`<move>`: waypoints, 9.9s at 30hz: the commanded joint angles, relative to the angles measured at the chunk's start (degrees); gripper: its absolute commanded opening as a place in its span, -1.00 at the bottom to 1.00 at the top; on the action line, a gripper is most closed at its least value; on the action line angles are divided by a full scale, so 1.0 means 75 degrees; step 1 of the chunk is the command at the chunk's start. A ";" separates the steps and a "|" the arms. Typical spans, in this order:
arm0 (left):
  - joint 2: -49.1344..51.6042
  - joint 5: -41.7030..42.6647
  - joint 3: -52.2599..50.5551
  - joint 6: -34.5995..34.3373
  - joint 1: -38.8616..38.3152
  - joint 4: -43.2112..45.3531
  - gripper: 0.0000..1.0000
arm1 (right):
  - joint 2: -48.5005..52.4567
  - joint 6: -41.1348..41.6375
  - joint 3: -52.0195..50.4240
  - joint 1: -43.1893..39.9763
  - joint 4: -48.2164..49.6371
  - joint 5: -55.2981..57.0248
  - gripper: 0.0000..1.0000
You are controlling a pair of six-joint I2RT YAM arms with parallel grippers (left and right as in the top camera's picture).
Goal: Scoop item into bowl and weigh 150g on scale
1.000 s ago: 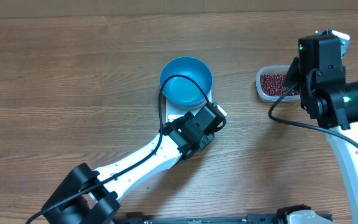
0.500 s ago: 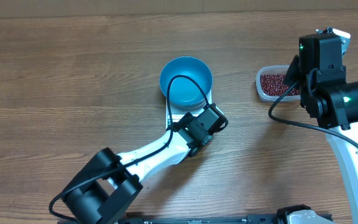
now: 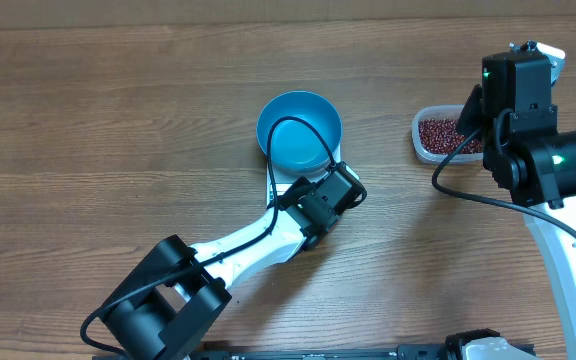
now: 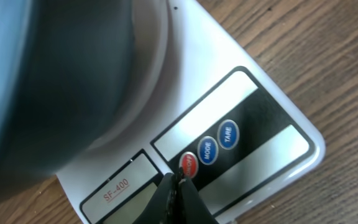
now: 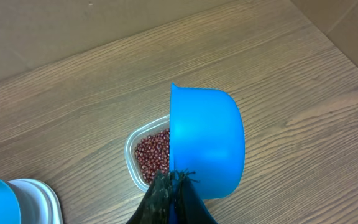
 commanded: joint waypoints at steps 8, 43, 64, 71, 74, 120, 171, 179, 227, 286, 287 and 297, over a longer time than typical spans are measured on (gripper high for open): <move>0.0192 0.0015 -0.0029 -0.0006 0.0082 0.0189 -0.92 | -0.0003 0.0023 0.0184 -0.0029 0.0093 0.0029 -0.93; 0.0650 -0.0006 -0.0029 0.0271 0.0154 0.0600 -0.92 | 0.0009 0.0023 0.0184 -0.0029 0.0090 0.0029 -0.93; 0.0711 0.0277 -0.0029 0.0790 0.0224 0.0627 -0.92 | 0.0009 0.0023 0.0181 -0.0029 0.0085 0.0029 -0.92; 0.0711 0.0280 -0.0029 0.0787 0.0224 0.0516 -0.92 | 0.0009 0.0026 0.0181 -0.0029 0.0087 0.0026 -0.93; 0.0711 0.0289 -0.0029 0.0787 0.0224 0.0414 -0.92 | 0.0009 0.0026 0.0181 -0.0029 0.0087 0.0026 -0.93; 0.0399 0.0417 0.0041 0.1303 0.0175 0.0146 -0.92 | 0.0009 0.0023 0.0181 -0.0029 0.0087 0.0029 -0.93; -0.4797 0.3430 0.0047 0.0306 0.2270 -0.2550 0.99 | 0.0017 0.0023 0.0181 -0.0029 0.0245 0.0029 -0.93; -0.4782 0.3206 0.0047 0.0306 0.2276 -0.2553 0.99 | 0.0061 0.0023 0.0181 -0.0029 0.0271 0.0029 -0.93; -0.4776 0.3238 0.0047 0.0251 0.2276 -0.2556 0.99 | 0.1341 -0.3879 0.0184 -0.1052 0.0691 -0.0965 -0.93; -0.4776 0.3238 0.0047 0.0251 0.2276 -0.2559 0.99 | 0.3450 -0.4264 -0.0408 -0.1207 0.0755 -0.1043 -0.92; -0.4776 0.3238 0.0047 0.0251 0.2276 -0.2559 0.99 | 0.3450 -0.4264 -0.0408 -0.1207 0.0746 -0.1131 -0.92; -0.4776 0.3238 0.0047 0.0251 0.2276 -0.2559 0.99 | 0.3450 -0.4264 -0.0408 -0.1192 0.0632 -0.1547 -0.93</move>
